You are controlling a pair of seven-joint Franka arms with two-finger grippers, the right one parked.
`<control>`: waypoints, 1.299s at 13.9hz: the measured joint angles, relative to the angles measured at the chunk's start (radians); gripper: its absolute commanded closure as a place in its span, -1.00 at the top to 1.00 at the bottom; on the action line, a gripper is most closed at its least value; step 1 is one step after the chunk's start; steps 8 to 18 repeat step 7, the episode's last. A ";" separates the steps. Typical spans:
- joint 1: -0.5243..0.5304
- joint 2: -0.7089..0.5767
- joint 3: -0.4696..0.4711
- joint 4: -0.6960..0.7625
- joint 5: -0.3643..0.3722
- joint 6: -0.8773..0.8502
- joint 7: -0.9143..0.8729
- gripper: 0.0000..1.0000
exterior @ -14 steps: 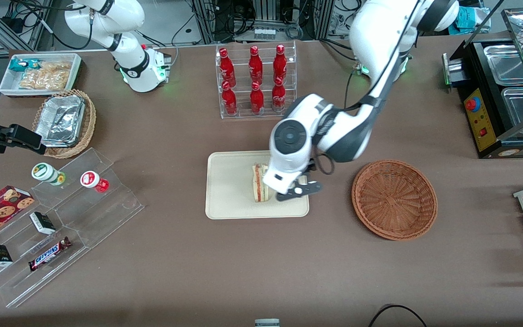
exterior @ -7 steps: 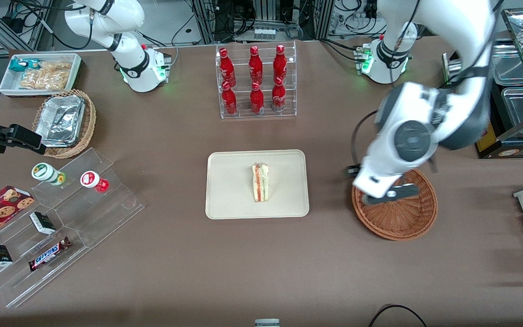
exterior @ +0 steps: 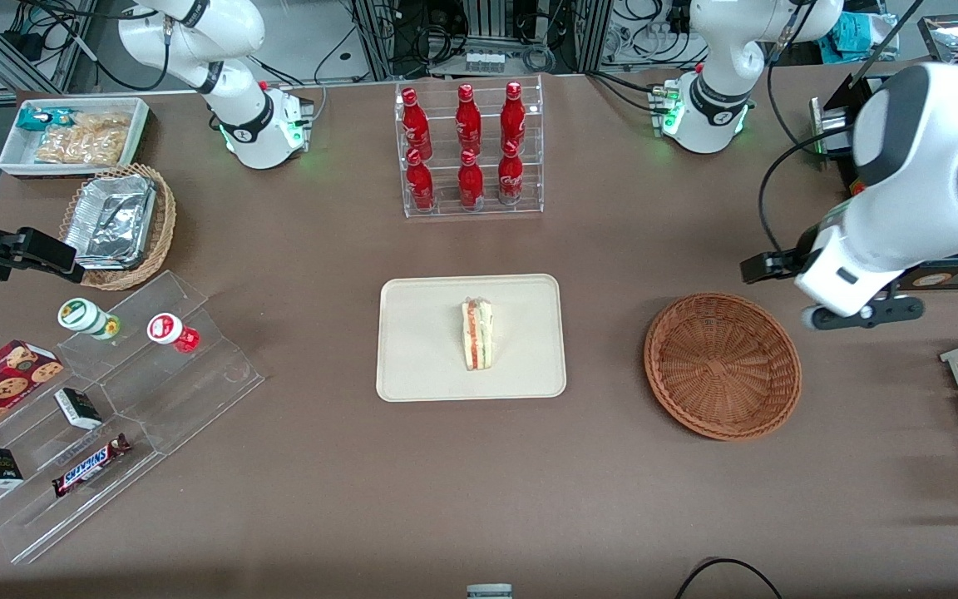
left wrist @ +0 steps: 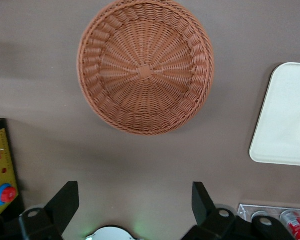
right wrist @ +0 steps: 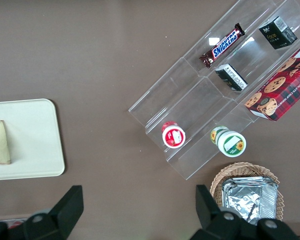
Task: Place sandwich from basket to tray
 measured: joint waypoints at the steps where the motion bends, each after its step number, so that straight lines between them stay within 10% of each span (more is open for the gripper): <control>1: 0.016 -0.018 0.000 -0.001 0.000 -0.007 0.016 1.00; 18: 0.145 -0.129 -0.022 -0.002 0.000 -0.044 0.046 1.00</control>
